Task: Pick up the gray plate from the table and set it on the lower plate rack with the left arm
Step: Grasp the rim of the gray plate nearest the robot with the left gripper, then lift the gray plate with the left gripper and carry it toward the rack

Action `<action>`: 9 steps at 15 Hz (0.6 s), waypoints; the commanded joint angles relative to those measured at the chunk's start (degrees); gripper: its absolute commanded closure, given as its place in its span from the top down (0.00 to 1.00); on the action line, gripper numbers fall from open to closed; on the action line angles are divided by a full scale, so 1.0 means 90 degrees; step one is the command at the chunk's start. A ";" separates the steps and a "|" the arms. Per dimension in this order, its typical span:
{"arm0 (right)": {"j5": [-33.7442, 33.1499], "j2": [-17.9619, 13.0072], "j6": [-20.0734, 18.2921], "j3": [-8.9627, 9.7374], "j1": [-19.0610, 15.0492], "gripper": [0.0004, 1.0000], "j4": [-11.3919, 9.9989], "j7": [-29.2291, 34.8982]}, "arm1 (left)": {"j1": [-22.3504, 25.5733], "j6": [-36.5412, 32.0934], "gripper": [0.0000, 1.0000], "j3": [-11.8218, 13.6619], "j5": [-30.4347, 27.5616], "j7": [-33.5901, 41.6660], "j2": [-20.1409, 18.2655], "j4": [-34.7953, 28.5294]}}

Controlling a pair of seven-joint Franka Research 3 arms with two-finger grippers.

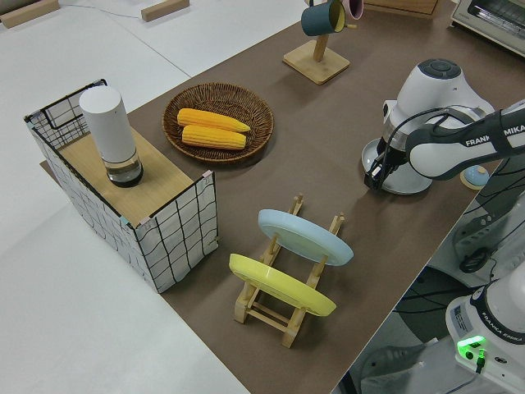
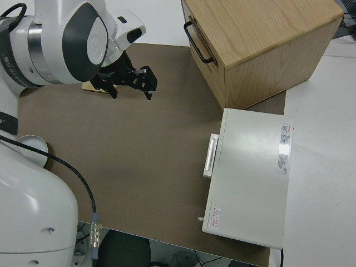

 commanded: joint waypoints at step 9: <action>0.0048 -0.0016 -0.0092 0.0042 -0.0045 0.99 0.0039 -0.0009 | 0.0530 -0.2002 0.00 0.0062 0.0452 0.0051 -0.0983 0.0923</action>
